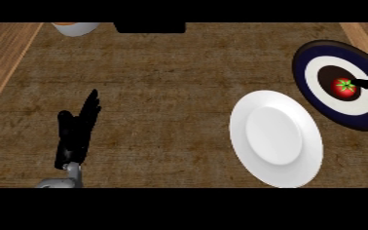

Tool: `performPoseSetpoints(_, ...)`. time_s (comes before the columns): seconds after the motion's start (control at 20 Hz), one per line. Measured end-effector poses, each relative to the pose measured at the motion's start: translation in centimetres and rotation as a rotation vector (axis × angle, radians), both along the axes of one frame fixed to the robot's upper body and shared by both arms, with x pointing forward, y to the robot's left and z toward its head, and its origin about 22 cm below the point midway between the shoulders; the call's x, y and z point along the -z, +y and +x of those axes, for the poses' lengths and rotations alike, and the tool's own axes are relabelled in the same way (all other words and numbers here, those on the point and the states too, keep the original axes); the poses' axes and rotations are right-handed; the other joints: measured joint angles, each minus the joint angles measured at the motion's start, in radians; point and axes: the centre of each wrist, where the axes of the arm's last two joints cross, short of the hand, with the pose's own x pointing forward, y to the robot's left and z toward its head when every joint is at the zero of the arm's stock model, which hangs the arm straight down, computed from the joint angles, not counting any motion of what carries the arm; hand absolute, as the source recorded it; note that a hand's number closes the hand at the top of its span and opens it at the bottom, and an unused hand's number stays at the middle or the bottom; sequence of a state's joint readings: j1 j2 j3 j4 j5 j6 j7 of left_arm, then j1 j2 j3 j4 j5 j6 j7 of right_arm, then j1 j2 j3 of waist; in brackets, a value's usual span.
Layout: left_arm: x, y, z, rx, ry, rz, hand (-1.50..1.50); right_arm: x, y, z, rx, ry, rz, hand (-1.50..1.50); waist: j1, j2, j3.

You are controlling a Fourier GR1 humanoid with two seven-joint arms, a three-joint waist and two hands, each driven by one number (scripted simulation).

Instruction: Pick the tomato from the plate and place it in the plate

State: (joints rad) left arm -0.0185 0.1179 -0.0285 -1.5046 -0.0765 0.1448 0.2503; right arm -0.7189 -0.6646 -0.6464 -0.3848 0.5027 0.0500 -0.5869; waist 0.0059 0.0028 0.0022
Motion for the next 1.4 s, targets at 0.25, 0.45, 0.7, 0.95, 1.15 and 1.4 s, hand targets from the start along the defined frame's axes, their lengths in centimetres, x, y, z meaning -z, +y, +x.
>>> performPoseSetpoints(0.25, -0.1, 0.0, 0.2, 0.007, -0.010, -0.002, 0.00, 0.7, -2.1, -2.1, -0.048, -0.034, 0.089, -1.50, 0.006, 0.002, -0.001)
performPoseSetpoints(0.45, -0.1, 0.6, 0.2, 0.007, -0.012, -0.001, 0.00, 2.0, -2.6, -3.2, -0.081, -0.066, 0.109, -1.50, 0.010, 0.003, 0.000)
performPoseSetpoints(0.7, 0.5, -0.1, 0.3, 0.014, -0.015, 0.002, 0.00, 2.9, -2.4, -3.5, -0.108, -0.089, 0.109, -1.50, 0.013, 0.004, 0.000)
performPoseSetpoints(0.95, 0.4, -0.2, -0.1, 0.015, -0.014, -0.001, 0.00, 3.1, -2.3, -3.4, -0.077, -0.078, 0.085, -1.50, 0.017, 0.005, 0.000)
performPoseSetpoints(1.15, 0.1, -0.1, 0.4, 0.019, -0.015, -0.004, 0.00, 3.5, -2.4, -3.8, -0.036, -0.054, 0.056, -1.50, 0.017, 0.006, 0.000)
performPoseSetpoints(1.4, 0.2, -0.2, 1.1, 0.017, -0.018, -0.005, 0.00, 4.1, -2.4, -4.1, 0.007, -0.046, 0.034, -1.50, 0.020, 0.008, 0.001)
